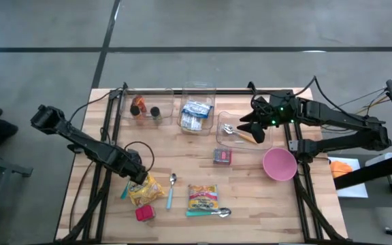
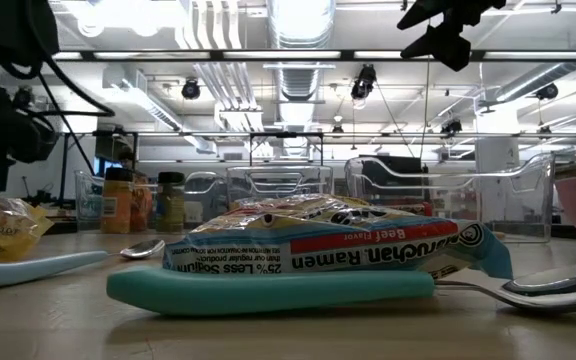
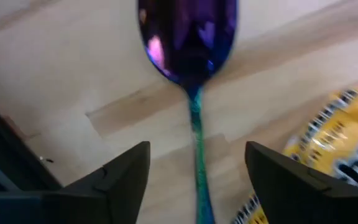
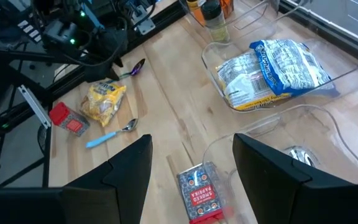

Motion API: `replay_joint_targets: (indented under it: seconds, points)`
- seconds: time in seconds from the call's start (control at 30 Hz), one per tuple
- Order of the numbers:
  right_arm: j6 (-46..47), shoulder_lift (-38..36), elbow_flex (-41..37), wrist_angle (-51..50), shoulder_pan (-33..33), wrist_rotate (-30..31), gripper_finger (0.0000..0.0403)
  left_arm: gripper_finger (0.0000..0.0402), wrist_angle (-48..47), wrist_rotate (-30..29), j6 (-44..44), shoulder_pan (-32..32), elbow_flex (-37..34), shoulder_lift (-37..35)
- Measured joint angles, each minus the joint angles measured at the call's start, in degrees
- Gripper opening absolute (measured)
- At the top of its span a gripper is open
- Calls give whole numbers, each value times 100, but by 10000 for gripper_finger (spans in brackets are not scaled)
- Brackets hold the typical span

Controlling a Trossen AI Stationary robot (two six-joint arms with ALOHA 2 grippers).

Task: Pick & Place Food Item
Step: Put the purple spoon into the right transparent bin

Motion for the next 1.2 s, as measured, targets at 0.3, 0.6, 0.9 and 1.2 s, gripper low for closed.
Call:
replay_joint_targets:
  seconds: [0.3, 0.6, 0.9, 1.2]
  points:
    - [0, 0, 0, 4, 0, 0, 220, 279, 656, 22, -11, 169, -460, -28]
    - [-2, 0, 18, 7, 2, 0, 220, 184, 509, 17, 410, 226, -503, -26]
    - [-35, 0, 20, 2, 2, 0, 220, 69, 535, -62, 527, 243, -512, -17]
    - [-65, 0, 20, 3, 2, 0, 220, 12, 606, -104, 678, 244, -475, -3]
